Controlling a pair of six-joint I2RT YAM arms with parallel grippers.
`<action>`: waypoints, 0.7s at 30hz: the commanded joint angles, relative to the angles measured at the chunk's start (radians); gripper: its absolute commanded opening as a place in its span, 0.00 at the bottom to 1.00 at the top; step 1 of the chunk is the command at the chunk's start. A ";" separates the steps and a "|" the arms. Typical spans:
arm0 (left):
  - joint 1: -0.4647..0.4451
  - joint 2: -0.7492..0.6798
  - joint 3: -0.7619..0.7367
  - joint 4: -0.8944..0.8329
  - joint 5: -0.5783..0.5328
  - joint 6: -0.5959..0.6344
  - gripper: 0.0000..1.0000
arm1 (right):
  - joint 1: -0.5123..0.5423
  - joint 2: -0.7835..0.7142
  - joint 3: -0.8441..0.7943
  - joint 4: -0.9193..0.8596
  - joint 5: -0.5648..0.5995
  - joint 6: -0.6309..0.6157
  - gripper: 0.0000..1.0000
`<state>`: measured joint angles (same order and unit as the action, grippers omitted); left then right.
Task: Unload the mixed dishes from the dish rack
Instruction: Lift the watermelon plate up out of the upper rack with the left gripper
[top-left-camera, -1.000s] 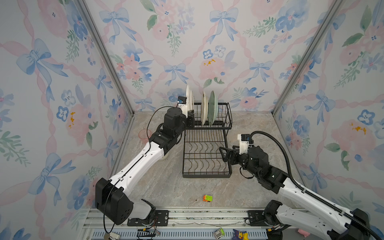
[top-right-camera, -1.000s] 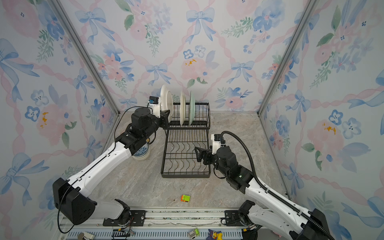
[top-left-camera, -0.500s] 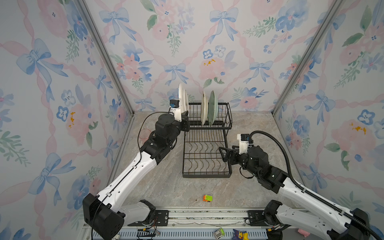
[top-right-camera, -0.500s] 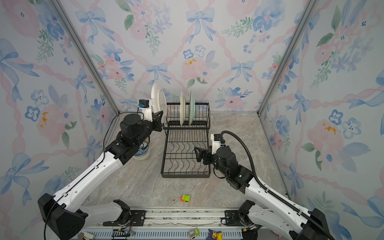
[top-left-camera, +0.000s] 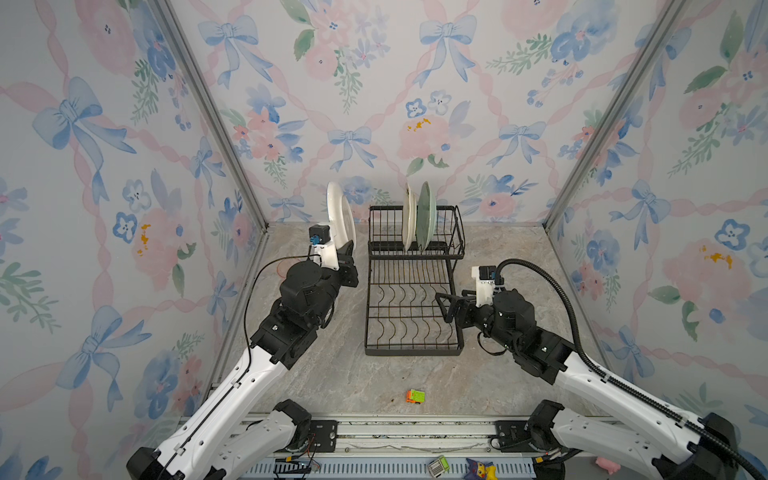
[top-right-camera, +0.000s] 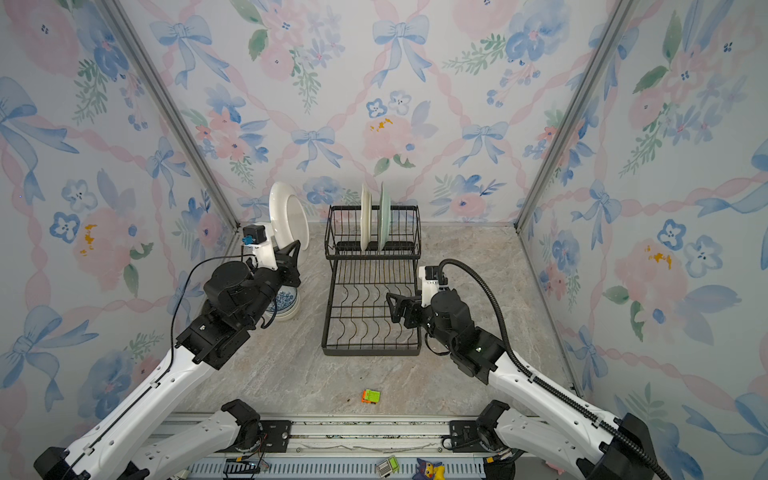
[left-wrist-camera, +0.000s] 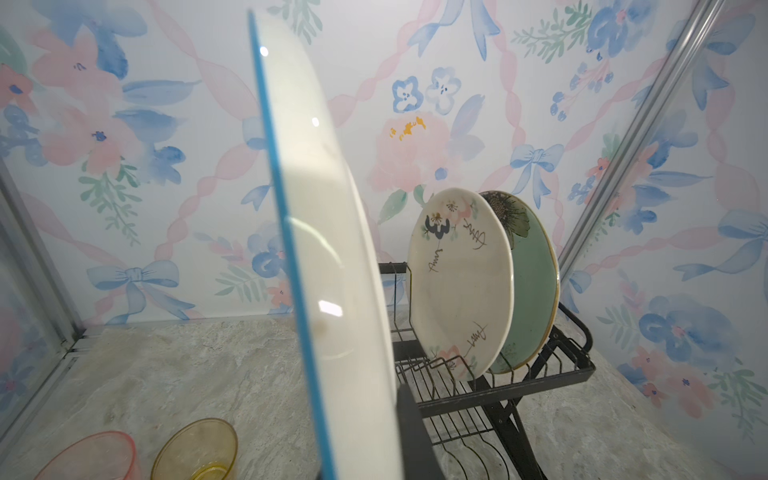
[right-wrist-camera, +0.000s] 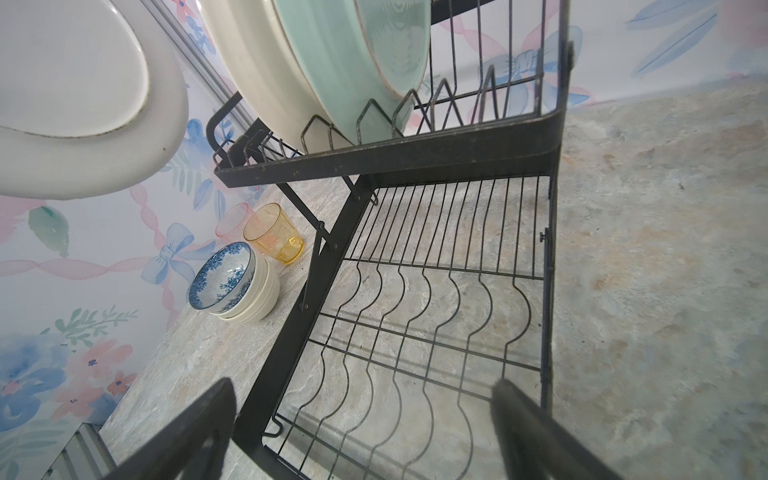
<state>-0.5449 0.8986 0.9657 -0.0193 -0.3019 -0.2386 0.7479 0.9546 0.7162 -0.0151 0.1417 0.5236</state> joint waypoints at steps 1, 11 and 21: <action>0.002 -0.065 -0.005 0.091 -0.053 0.021 0.00 | 0.007 0.007 0.035 -0.017 -0.010 0.010 0.97; 0.002 -0.149 -0.085 0.020 -0.045 0.004 0.00 | 0.003 0.021 0.068 -0.042 -0.047 0.013 0.97; -0.004 -0.172 -0.218 -0.005 0.103 -0.040 0.00 | -0.006 0.108 0.129 -0.093 -0.143 0.065 0.97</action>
<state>-0.5449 0.7433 0.7506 -0.1307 -0.2638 -0.2665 0.7467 1.0492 0.8238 -0.0761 0.0280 0.5579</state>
